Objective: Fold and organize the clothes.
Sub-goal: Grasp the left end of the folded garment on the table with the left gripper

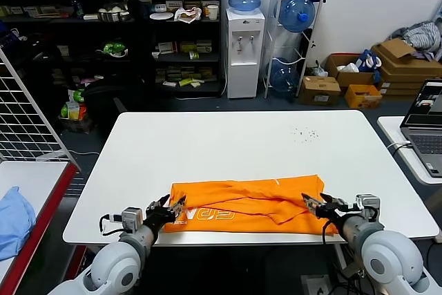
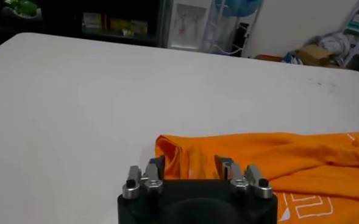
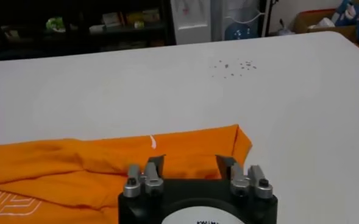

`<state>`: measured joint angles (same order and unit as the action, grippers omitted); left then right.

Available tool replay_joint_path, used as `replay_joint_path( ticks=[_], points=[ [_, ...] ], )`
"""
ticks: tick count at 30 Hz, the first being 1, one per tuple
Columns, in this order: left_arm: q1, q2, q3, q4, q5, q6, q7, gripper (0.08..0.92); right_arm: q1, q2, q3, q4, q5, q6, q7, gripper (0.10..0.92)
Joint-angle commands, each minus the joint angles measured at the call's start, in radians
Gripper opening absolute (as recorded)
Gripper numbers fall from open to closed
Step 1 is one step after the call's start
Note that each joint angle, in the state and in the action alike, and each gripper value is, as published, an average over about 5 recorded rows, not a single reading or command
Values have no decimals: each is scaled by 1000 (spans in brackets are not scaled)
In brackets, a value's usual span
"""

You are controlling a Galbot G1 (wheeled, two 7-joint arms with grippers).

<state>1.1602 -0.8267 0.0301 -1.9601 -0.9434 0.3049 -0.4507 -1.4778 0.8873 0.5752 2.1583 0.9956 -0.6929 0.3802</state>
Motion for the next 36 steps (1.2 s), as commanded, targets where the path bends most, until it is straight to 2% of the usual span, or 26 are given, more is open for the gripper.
replay_joint_path(
  ticks=[1, 7, 9, 12, 16, 36],
  points=[
    [28, -20, -16, 35, 25, -2, 11, 653, -20, 5, 12, 11, -3, -1, -2, 733],
    [32, -31, -4, 40, 36, -9, 15, 826, -31, 9, 23, 14, -4, 0, -2, 889],
    [33, -31, 2, 41, 43, -18, 17, 878, -34, 10, 26, 14, -4, 0, -2, 910],
    [33, -33, 7, 42, 49, -28, 19, 889, -39, 13, 29, 16, -5, 1, -2, 920],
    [33, -35, 8, 41, 50, -30, 19, 794, -43, 16, 30, 19, -7, 2, -2, 921],
    [35, -42, 13, 38, 52, -32, 11, 214, -57, 28, 36, 22, -22, 11, -7, 921]
  ],
)
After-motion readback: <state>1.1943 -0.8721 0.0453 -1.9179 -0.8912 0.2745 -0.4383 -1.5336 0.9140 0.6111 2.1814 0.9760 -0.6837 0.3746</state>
